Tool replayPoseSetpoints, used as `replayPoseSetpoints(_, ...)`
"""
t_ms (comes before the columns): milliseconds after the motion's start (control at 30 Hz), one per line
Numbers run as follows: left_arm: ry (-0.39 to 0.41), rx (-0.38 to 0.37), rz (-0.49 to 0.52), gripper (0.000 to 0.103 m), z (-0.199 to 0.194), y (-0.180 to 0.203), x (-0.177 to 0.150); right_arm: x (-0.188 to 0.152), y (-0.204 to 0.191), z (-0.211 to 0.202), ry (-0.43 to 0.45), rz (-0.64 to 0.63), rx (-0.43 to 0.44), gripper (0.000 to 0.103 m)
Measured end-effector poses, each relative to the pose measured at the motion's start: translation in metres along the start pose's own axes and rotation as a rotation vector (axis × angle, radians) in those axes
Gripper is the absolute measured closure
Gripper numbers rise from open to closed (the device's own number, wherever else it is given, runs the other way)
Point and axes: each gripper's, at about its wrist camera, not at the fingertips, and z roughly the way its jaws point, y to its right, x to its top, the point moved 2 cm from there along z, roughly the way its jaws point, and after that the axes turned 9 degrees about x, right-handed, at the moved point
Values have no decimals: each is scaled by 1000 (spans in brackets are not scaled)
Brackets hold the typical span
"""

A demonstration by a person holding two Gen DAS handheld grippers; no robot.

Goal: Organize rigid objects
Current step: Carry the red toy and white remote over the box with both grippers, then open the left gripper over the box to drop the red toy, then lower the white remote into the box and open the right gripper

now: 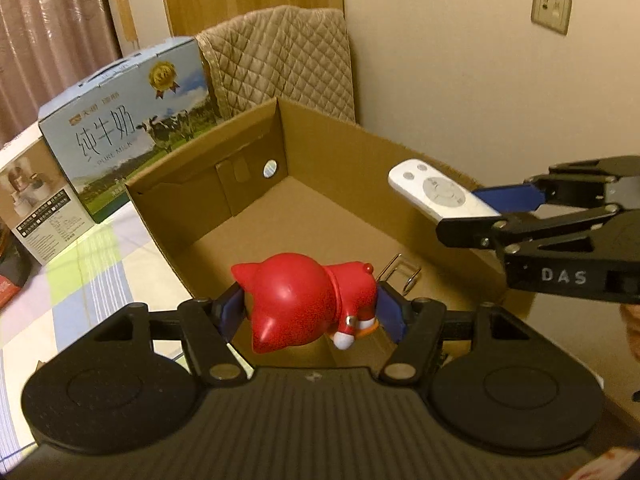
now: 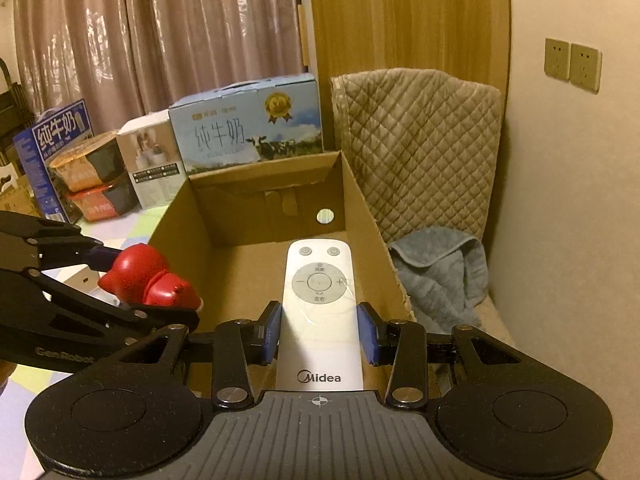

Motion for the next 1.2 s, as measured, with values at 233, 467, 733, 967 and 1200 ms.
replayPoseSetpoints(233, -24, -2, 10, 39, 17, -3, -2, -2, 3, 14, -18, 0, 3, 66)
replayPoseSetpoints(467, 10, 31, 7, 29, 15, -2, -1, -5, 5, 18, -30, 4, -1, 66)
replayPoseSetpoints(733, 50, 54, -57, 29, -7, -22, 4, -3, 3, 15, -26, 1, -2, 66)
replayPoseSetpoints(967, 65, 60, -81, 29, -26, -32, 0, -2, -4, 14, -35, 7, 4, 65)
replayPoseSetpoints(1200, 75, 67, -112, 29, -37, -41, -5, -3, -7, 17, -50, 26, 1, 65)
